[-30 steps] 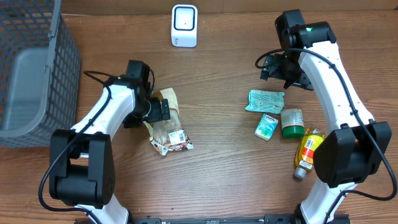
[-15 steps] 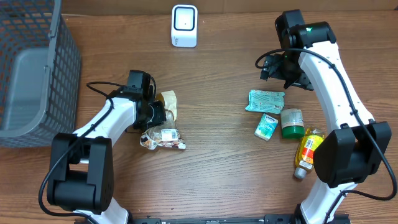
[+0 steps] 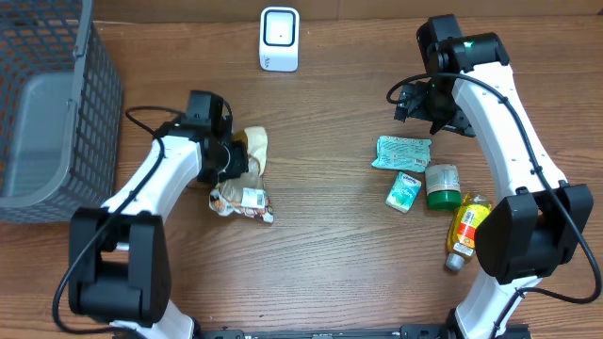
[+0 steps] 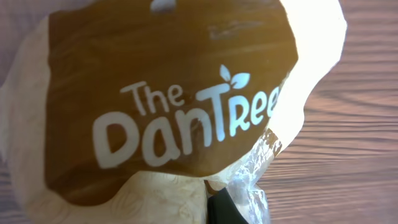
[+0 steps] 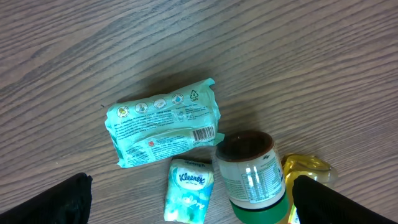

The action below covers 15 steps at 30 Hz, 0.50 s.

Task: Scan the item barcode
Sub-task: 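Lift the snack bag upward with the left gripper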

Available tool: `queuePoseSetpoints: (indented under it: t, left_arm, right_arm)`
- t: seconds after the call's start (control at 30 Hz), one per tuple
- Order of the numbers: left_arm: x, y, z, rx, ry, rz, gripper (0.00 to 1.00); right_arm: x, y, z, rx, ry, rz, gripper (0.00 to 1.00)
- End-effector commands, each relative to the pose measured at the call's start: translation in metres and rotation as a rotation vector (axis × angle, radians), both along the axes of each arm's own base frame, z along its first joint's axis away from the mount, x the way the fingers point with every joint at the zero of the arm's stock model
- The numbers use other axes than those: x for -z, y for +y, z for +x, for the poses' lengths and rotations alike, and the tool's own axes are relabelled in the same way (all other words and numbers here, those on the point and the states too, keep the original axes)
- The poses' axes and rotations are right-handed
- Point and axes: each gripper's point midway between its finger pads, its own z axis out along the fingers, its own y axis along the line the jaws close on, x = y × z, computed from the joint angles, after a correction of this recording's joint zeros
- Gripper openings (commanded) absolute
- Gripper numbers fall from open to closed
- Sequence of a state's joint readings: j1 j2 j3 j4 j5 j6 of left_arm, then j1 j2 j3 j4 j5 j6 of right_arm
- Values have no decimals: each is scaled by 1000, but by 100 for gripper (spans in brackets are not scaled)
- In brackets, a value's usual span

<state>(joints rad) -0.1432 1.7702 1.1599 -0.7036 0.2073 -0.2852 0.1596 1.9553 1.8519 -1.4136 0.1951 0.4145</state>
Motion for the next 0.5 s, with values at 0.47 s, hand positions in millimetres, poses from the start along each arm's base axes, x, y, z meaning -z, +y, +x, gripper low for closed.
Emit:
queuePoseSetpoints:
  t: [0.47]
  left_arm:
    - [-145,-93,-29,263,-118,-720,4]
  right_arm:
    - [-10,0,4,2,-34,-8,100]
